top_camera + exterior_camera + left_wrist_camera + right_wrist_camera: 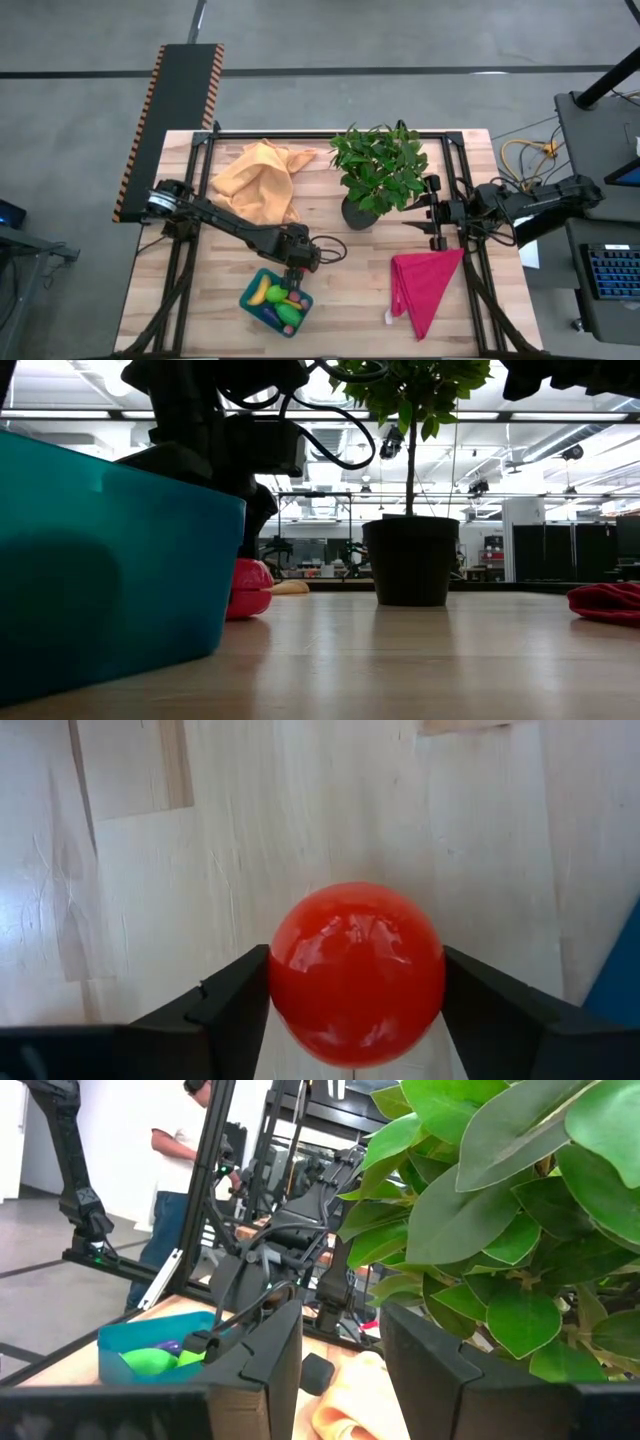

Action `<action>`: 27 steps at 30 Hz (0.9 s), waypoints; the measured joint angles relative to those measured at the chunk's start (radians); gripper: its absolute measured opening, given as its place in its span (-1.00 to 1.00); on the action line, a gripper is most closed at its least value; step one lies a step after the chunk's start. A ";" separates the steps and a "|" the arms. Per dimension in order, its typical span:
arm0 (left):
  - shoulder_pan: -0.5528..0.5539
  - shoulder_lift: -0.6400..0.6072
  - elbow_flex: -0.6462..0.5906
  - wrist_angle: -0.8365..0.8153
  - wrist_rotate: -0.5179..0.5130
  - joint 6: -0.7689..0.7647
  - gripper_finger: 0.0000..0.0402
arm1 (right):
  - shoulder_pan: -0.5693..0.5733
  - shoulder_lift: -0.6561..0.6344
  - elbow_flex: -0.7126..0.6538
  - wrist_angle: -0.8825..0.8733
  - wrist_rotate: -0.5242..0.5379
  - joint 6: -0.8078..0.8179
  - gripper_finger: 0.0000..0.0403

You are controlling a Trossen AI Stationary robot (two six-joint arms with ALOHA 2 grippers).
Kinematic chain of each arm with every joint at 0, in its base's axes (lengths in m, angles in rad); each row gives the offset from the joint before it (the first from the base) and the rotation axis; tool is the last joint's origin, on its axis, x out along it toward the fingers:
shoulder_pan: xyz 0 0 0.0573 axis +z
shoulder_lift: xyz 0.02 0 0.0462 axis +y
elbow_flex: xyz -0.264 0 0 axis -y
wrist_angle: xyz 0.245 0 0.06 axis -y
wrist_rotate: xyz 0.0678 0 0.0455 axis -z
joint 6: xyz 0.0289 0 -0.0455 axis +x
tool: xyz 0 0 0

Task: Pick and placing Produce into tupperware
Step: Put the red tomato into the blue bin

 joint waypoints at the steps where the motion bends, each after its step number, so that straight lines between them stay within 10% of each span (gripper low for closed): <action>1: 0.000 0.000 0.000 0.000 0.000 0.000 0.17 | 0.000 0.000 0.000 0.000 0.000 0.000 -0.36; 19: -0.003 -0.042 0.059 -0.039 0.000 -0.009 0.18 | 0.000 0.000 0.000 0.000 0.000 0.001 -0.36; 27: -0.045 -0.057 0.186 -0.341 -0.057 -0.063 0.18 | 0.000 0.000 0.000 0.001 -0.001 0.001 -0.36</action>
